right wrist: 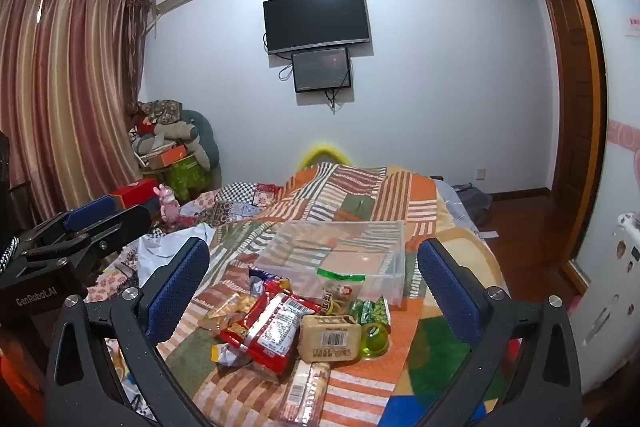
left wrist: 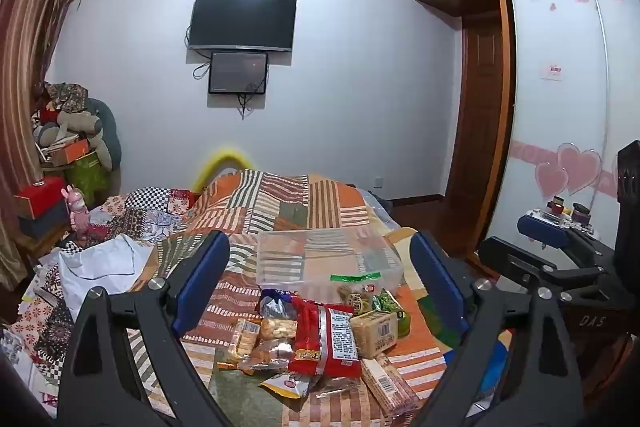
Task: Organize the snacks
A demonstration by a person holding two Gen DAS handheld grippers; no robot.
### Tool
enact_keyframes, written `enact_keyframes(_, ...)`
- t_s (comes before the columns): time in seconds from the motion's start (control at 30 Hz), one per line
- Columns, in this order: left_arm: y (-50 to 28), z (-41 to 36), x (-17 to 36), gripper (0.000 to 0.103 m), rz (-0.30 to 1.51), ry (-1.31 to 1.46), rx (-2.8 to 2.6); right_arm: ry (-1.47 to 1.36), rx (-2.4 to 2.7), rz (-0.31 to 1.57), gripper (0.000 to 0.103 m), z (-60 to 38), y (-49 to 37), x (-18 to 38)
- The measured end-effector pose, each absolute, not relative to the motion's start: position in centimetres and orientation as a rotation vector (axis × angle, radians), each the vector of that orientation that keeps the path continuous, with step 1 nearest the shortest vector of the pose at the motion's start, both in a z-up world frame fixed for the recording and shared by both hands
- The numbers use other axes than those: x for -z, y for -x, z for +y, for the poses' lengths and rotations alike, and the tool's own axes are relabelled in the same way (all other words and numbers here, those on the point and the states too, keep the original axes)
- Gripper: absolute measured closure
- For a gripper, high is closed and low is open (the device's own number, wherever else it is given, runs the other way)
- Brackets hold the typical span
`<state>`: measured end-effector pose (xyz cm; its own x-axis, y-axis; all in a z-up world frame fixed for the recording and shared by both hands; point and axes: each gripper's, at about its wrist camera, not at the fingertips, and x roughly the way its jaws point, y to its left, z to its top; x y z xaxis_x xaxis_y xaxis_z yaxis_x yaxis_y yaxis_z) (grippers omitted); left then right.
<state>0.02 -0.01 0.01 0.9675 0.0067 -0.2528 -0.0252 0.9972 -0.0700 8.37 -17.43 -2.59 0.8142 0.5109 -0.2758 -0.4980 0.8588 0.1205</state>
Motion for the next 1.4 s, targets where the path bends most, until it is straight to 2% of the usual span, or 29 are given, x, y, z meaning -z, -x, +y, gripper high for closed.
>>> enact_keyframes(1.4,-0.4,-0.2,0.6,0.01,0.28,0.076,-0.026,-0.048,-0.526,0.307,0.0,-17.9,-8.4,2.4)
